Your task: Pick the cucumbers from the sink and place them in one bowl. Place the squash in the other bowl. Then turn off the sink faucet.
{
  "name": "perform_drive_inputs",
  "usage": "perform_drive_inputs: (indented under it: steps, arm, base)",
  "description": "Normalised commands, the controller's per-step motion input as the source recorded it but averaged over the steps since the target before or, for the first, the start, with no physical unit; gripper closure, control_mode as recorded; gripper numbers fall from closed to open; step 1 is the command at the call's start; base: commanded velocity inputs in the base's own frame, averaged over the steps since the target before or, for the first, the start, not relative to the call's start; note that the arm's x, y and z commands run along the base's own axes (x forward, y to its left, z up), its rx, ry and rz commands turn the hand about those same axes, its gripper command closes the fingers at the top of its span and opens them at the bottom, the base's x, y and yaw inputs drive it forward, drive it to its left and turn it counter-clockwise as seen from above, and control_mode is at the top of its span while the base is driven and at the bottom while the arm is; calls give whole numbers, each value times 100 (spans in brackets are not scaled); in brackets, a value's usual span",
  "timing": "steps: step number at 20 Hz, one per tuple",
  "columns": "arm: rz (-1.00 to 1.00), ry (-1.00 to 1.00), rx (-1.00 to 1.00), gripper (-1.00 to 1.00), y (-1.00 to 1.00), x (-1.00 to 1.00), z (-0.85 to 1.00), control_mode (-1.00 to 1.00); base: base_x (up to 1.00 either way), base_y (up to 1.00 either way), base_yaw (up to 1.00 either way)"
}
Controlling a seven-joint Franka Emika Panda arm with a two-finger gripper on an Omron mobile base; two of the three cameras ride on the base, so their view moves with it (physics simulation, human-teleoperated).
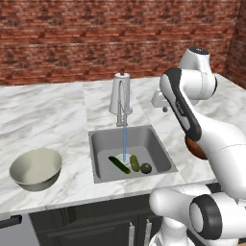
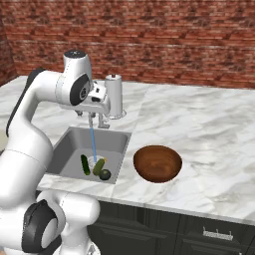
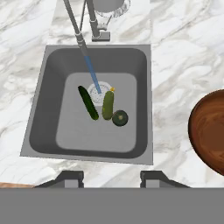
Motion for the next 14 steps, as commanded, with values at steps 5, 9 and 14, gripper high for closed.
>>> perform_drive_inputs:
  steps: [5,9,14]
  arm:
    - [0,-3,0,-100,3,0,0,-100]
    - [0,-3,0,-100,7,0,-16,-100]
    - [0,0,0,-100,14,0,-39,-100]
  base:
    - [0,0,0]
    - [0,0,0]
    - [0,0,0]
